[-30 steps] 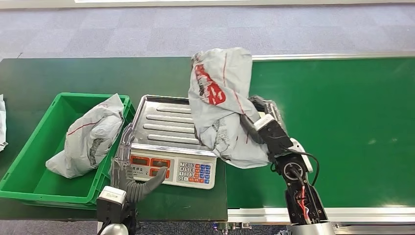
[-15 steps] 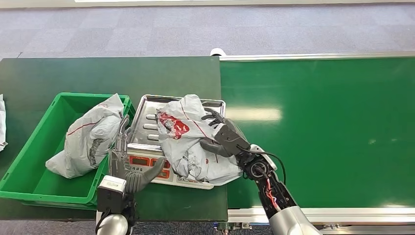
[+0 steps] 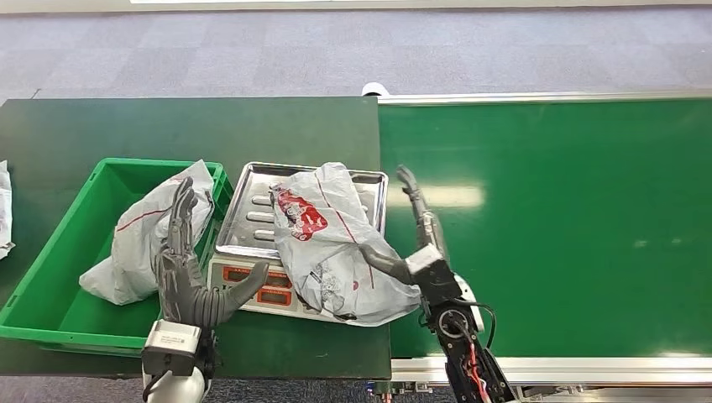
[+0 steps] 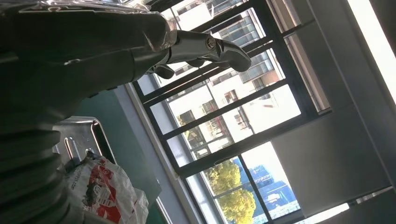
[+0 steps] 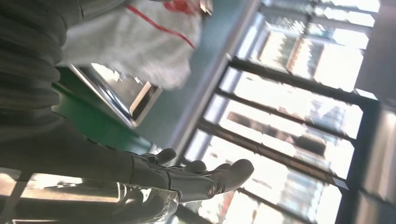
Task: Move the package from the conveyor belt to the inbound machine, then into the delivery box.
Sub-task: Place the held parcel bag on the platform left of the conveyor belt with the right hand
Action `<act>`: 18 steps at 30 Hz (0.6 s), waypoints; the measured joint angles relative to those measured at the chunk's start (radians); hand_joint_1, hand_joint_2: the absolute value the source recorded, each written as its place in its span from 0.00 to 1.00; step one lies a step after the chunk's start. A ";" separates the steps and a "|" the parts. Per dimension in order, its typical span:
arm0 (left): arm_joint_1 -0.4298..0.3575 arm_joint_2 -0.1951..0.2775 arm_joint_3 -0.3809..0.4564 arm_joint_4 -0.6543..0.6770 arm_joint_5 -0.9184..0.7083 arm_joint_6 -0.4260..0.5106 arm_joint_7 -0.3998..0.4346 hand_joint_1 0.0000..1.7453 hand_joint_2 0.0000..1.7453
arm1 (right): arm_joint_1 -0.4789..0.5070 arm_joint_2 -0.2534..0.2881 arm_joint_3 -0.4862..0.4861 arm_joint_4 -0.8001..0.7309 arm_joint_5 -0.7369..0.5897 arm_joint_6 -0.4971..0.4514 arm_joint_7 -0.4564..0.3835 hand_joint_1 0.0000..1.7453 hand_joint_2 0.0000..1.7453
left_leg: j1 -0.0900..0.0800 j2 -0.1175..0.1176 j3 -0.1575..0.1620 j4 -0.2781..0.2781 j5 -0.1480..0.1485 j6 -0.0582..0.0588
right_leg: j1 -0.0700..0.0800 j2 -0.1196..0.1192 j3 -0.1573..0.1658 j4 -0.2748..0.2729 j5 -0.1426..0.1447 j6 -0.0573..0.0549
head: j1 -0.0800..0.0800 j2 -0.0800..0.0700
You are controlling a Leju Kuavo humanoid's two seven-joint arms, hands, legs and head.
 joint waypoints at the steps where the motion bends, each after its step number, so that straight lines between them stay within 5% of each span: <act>1: -0.014 0.002 -0.005 -0.003 -0.013 -0.008 0.021 0.00 1.00 | 0.026 -0.002 -0.004 -0.053 -0.022 -0.027 -0.013 0.00 1.00 | 0.000 0.001 0.000 0.000 0.000 0.000 | 0.000 0.001 0.000 0.000 0.000 0.000 | 0.000 0.000; 6: -0.053 0.009 -0.019 -0.004 -0.040 -0.022 0.061 0.00 1.00 | 0.106 -0.014 -0.012 -0.212 -0.050 -0.066 -0.027 0.00 1.00 | 0.000 0.004 0.001 0.000 -0.001 0.000 | 0.000 0.004 -0.001 0.000 0.000 0.000 | 0.000 0.000; 9: -0.091 0.014 -0.032 0.019 -0.106 -0.074 0.172 0.00 1.00 | 0.139 -0.019 -0.014 -0.281 -0.050 -0.134 -0.049 0.00 1.00 | 0.000 0.002 0.001 0.000 0.000 0.000 | 0.000 0.002 0.000 0.000 0.000 0.000 | 0.000 0.000; 18: -0.351 0.003 -0.114 0.373 -0.285 -0.304 0.400 0.00 1.00 | 0.290 -0.038 0.018 -0.602 -0.085 -0.261 -0.076 0.00 1.00 | 0.000 0.001 0.001 0.000 0.000 0.000 | 0.000 0.001 0.000 0.000 0.001 0.000 | 0.000 0.000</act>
